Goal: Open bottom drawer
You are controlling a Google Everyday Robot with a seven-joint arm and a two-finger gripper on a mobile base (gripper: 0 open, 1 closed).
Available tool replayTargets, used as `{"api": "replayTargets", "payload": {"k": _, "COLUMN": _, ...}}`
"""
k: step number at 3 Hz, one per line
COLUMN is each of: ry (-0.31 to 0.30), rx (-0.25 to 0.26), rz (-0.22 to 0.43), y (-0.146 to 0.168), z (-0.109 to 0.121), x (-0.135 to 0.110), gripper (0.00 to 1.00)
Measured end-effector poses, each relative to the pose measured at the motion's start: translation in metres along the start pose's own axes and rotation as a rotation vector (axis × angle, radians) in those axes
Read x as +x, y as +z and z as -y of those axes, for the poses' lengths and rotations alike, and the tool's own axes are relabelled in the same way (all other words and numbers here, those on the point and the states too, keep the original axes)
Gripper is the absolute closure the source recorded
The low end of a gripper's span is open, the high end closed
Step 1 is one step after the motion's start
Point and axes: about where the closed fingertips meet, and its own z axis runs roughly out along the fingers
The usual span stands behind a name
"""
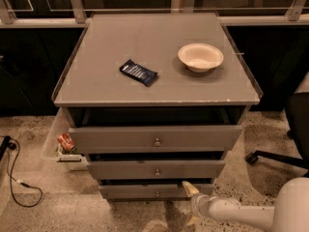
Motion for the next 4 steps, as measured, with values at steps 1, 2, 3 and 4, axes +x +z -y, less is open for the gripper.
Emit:
{"api": "replayTargets", "payload": {"k": 1, "ry": -0.043, "rx": 0.004, "rz": -0.007, "y": 0.023, "z": 0.010, "x": 0.012, "gripper": 0.00}}
{"api": "replayTargets", "payload": {"k": 2, "ry": -0.059, "rx": 0.020, "rz": -0.016, "y": 0.035, "z": 0.028, "x": 0.026, "gripper": 0.00}}
{"api": "replayTargets", "payload": {"k": 3, "ry": -0.079, "rx": 0.019, "rz": -0.022, "y": 0.047, "z": 0.038, "x": 0.036, "gripper": 0.00}}
{"api": "replayTargets", "payload": {"k": 4, "ry": -0.083, "rx": -0.009, "rz": -0.031, "y": 0.071, "z": 0.046, "x": 0.060, "gripper": 0.00}}
